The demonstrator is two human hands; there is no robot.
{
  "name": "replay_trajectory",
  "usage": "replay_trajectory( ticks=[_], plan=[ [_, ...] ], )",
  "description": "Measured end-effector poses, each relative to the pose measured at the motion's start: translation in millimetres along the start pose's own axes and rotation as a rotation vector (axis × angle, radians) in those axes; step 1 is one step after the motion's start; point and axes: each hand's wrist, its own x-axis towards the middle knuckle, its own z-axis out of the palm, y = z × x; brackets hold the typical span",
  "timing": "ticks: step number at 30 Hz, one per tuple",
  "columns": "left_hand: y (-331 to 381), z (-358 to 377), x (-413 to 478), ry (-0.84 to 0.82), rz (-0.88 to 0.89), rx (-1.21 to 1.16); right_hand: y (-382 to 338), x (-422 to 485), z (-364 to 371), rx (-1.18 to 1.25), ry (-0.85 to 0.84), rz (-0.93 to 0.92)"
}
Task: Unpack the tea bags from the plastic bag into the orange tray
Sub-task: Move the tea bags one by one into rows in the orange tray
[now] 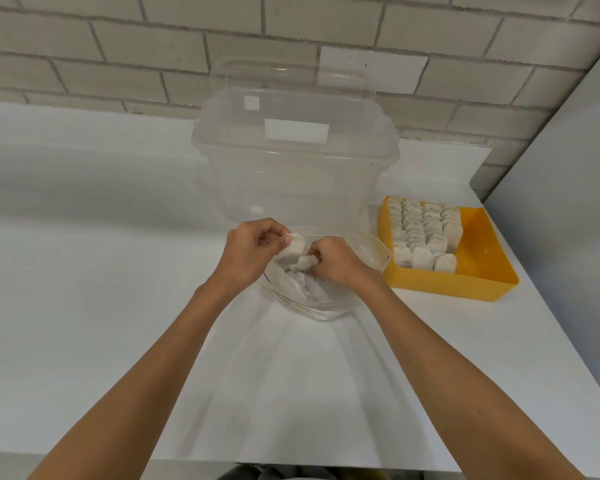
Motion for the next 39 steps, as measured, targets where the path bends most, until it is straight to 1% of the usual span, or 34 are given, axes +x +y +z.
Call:
replay_trajectory(
  ticks=[9, 15, 17, 21, 24, 27, 29, 31, 34, 36, 39],
  plan=[
    [3.5, -7.9, -2.9, 0.029, -0.006, 0.010, -5.3, -29.1, -24.5, 0.328, 0.117, -0.007],
    [19.0, -3.6, -1.0, 0.001, 0.025, -0.012, -2.0, -50.8, -63.4, 0.540, 0.147, -0.004],
    [28.1, 2.5, 1.0, -0.017, 0.046, -0.026, 2.1, -55.9, -78.0, 0.560, 0.166, 0.004],
    [52.1, 21.5, 8.4, -0.069, 0.097, -0.057, 15.0, -66.5, -112.6, 0.485, 0.226, 0.022],
    [71.9, 40.2, 15.3, -0.114, 0.145, -0.080, 32.6, -77.4, -141.9, 0.450, 0.235, 0.035],
    [90.4, 63.1, 23.2, -0.158, 0.179, -0.091, 56.0, -86.6, -167.0, 0.467, 0.244, 0.057],
    [101.2, 80.2, 28.7, -0.185, 0.195, -0.089, 73.0, -89.7, -178.7, 0.507, 0.259, 0.105],
    [111.2, 98.2, 33.9, -0.212, 0.210, -0.087, 89.2, -91.9, -187.7, 0.630, 0.258, 0.152],
    [124.3, 122.6, 42.1, -0.245, 0.219, -0.082, 111.2, -97.3, -199.4, 0.804, 0.189, 0.200],
    [131.1, 135.7, 48.1, -0.262, 0.225, -0.077, 125.7, -99.7, -204.1, 0.824, 0.137, 0.212],
    [138.3, 149.0, 56.2, -0.270, 0.231, -0.072, 144.8, -97.9, -206.9, 0.771, 0.196, 0.225]
  ],
)
